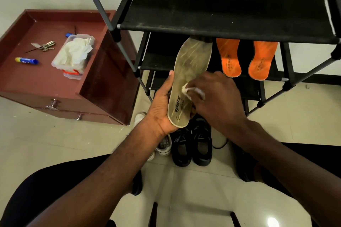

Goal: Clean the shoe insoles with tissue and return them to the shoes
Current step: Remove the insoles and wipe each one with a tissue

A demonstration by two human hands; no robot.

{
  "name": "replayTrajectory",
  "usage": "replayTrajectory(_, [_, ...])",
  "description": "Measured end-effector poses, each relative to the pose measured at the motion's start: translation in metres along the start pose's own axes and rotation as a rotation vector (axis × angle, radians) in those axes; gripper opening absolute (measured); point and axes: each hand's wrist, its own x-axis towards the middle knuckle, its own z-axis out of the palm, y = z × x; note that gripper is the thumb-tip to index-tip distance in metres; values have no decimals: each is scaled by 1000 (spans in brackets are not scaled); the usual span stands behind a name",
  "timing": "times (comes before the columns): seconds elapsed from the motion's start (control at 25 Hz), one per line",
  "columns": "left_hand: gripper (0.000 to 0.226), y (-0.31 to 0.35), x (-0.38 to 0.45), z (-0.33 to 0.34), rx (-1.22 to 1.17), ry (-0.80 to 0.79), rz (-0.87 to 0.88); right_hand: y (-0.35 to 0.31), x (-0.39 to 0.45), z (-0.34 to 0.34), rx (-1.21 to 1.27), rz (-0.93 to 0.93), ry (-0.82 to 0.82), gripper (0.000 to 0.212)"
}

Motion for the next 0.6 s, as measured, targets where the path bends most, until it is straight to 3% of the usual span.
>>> replayTrajectory(0.08, [55, -3, 0, 1, 53, 0, -8, 7, 7, -4, 25, 114, 84, 16])
replayTrajectory(0.24, [53, -5, -1, -4, -25, -20, -76, -27, -14, 5, 253, -38, -35, 15])
replayTrajectory(0.36, [56, -5, -1, -3, -47, -33, -54, -17, -11, 2, 129, -86, -65, 18])
replayTrajectory(0.52, [57, -5, -1, 5, 32, -27, -7, 12, 8, -7, 38, 100, 100, 17])
replayTrajectory(0.6, [57, -6, -1, 5, 46, -10, -15, 12, 7, -3, 73, 126, 86, 18])
